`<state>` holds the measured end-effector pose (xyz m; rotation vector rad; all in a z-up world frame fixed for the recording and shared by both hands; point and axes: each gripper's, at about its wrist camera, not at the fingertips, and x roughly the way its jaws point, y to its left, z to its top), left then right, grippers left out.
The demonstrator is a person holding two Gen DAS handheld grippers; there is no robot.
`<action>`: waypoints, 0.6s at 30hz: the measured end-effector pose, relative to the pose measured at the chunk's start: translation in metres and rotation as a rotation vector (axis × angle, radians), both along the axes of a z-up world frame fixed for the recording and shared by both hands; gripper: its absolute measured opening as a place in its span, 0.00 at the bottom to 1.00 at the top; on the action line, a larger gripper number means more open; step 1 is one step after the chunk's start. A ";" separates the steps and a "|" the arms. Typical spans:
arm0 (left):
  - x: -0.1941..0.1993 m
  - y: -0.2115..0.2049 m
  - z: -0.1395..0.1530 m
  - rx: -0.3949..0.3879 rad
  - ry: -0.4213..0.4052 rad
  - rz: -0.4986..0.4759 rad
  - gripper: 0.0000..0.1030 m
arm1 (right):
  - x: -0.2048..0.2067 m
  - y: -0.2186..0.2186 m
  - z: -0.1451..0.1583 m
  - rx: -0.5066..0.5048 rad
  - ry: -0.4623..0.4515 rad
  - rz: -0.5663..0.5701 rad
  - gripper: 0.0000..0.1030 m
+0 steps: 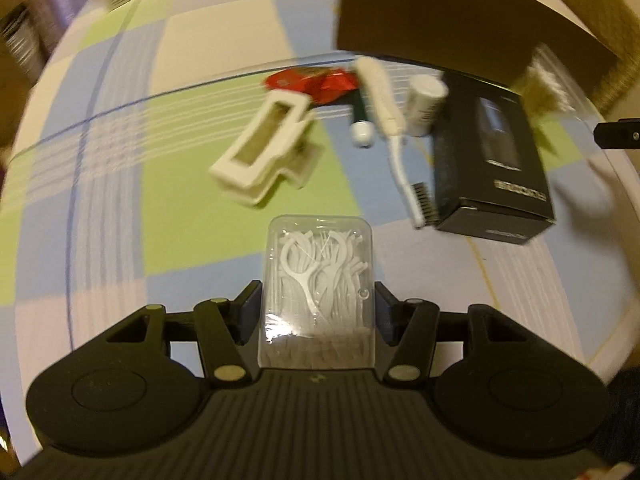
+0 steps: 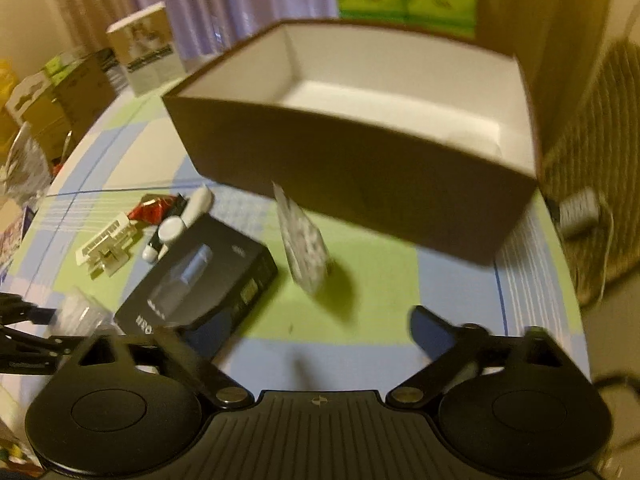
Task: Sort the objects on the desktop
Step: 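Grasp the floss pick box with the left gripper while the right grasps the bead bag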
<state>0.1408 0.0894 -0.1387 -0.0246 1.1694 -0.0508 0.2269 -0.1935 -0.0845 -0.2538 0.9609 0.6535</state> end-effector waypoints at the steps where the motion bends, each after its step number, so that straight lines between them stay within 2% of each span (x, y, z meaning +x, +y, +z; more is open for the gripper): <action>1: -0.001 0.002 0.000 0.003 0.003 0.035 0.51 | 0.002 0.002 -0.001 0.000 -0.009 0.010 0.79; 3: -0.002 0.008 0.001 -0.001 0.006 0.103 0.51 | 0.008 0.008 -0.002 0.011 -0.018 0.028 0.69; 6: -0.003 0.017 0.002 -0.005 0.004 0.172 0.51 | 0.015 0.016 -0.003 0.013 -0.035 0.064 0.64; 13: -0.001 0.021 0.000 0.000 -0.017 0.217 0.51 | 0.029 0.036 -0.016 -0.035 -0.065 0.147 0.58; 16: 0.000 0.019 -0.001 0.012 -0.028 0.222 0.51 | 0.032 0.042 -0.022 -0.047 -0.064 0.175 0.50; 18: 0.001 0.019 -0.002 0.016 -0.033 0.225 0.51 | 0.032 0.045 -0.025 -0.060 -0.065 0.193 0.38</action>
